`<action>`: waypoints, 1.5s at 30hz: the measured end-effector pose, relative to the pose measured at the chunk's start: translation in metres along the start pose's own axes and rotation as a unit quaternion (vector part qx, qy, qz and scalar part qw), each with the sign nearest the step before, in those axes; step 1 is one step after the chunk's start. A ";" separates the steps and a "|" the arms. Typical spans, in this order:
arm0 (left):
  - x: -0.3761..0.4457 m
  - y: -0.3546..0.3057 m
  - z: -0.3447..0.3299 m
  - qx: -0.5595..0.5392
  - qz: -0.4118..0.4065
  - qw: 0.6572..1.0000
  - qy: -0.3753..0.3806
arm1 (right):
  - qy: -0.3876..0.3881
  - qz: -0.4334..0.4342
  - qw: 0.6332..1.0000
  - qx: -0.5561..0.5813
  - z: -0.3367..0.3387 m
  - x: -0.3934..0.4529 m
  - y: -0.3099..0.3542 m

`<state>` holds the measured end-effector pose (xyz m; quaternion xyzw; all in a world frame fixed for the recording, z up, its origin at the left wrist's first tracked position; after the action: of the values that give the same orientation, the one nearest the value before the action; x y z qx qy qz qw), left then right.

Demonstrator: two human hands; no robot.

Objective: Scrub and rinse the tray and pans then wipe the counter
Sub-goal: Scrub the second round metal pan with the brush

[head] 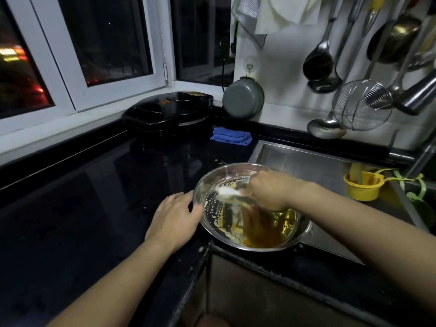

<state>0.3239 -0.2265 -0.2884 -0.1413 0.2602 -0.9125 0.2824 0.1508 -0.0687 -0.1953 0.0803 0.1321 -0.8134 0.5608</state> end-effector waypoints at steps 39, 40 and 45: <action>-0.004 -0.003 0.005 -0.016 0.014 1.000 -0.008 | 0.030 0.127 0.989 0.070 -0.007 -0.012 0.017; -0.003 -0.004 0.005 -0.017 0.017 1.000 -0.009 | 0.041 0.141 0.986 0.077 -0.008 -0.015 0.014; -0.003 -0.007 0.004 -0.017 0.012 1.000 -0.011 | 0.111 0.130 0.985 0.039 -0.014 -0.041 -0.030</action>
<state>0.3251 -0.2218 -0.2813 -0.1532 0.2737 -0.9029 0.2938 0.1374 -0.0175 -0.1931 0.2078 0.1502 -0.7245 0.6398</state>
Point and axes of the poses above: each hand's wrist, its own x-axis towards the middle knuckle, its own z-axis out of the back of the hand, y = z × x, the point moved 1 cm from there along x, towards the middle knuckle, and after that the axes turned 3 degrees about y, right-handed, at the moved point
